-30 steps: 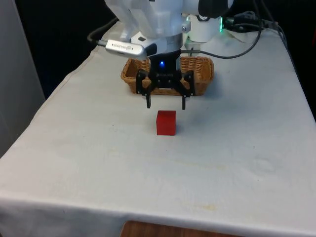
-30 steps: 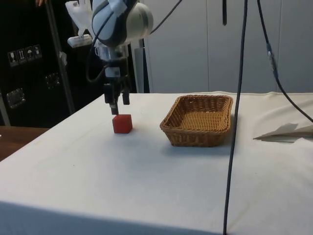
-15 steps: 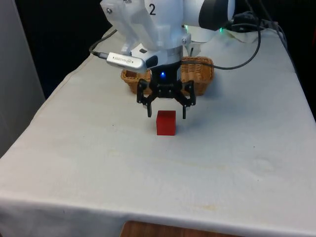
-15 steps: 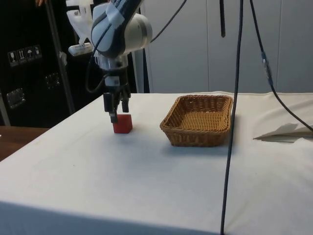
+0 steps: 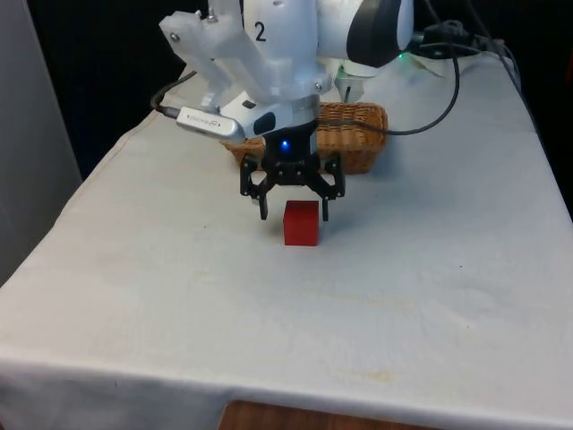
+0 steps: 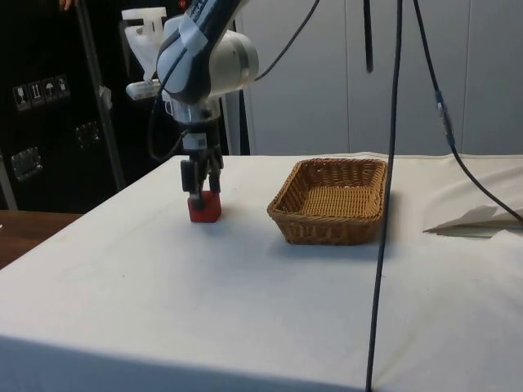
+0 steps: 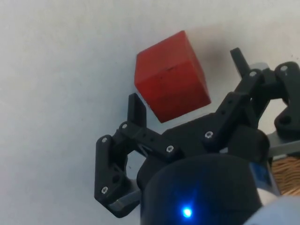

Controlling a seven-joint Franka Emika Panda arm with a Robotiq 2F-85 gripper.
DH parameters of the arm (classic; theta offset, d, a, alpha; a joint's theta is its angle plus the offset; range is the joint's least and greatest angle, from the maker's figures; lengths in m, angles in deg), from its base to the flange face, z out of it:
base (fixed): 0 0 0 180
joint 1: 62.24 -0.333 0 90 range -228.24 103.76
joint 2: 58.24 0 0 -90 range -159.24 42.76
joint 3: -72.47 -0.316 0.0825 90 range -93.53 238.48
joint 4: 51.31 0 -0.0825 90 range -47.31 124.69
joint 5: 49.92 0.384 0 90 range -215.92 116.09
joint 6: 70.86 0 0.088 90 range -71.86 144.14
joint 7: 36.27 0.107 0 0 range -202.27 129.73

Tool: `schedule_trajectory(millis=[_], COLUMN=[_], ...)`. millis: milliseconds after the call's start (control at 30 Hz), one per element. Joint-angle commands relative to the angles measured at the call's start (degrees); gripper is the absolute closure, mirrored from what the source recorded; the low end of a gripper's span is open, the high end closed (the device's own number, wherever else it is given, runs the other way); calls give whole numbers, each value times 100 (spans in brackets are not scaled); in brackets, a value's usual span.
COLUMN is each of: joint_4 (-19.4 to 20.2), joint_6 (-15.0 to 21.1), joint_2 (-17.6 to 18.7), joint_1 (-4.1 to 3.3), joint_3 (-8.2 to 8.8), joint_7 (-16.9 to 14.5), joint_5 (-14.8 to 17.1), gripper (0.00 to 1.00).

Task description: Pick up the cube and place it into the basket.

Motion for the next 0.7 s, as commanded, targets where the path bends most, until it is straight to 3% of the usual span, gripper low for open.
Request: schedule_trajectory(millis=[0, 133, 167, 233, 367, 400, 433, 667], joint_4=[-46, -143, -103, -201, -292, -275, -298, -281], joint_6=[29, 23, 0, 11, 6, 0, 6, -6], joint_2=[46, 143, 115, 189, 269, 269, 275, 275], joint_1=[57, 57, 11, 63, 52, 11, 46, 11], joint_3=[-52, -57, -6, -63, -46, -6, -40, -6], joint_7=[-80, -126, -86, -126, -120, -86, -120, -86], joint_5=[69, 155, 97, 166, 189, 149, 189, 149], gripper=[0, 0, 0, 0, 0, 0, 0, 3])
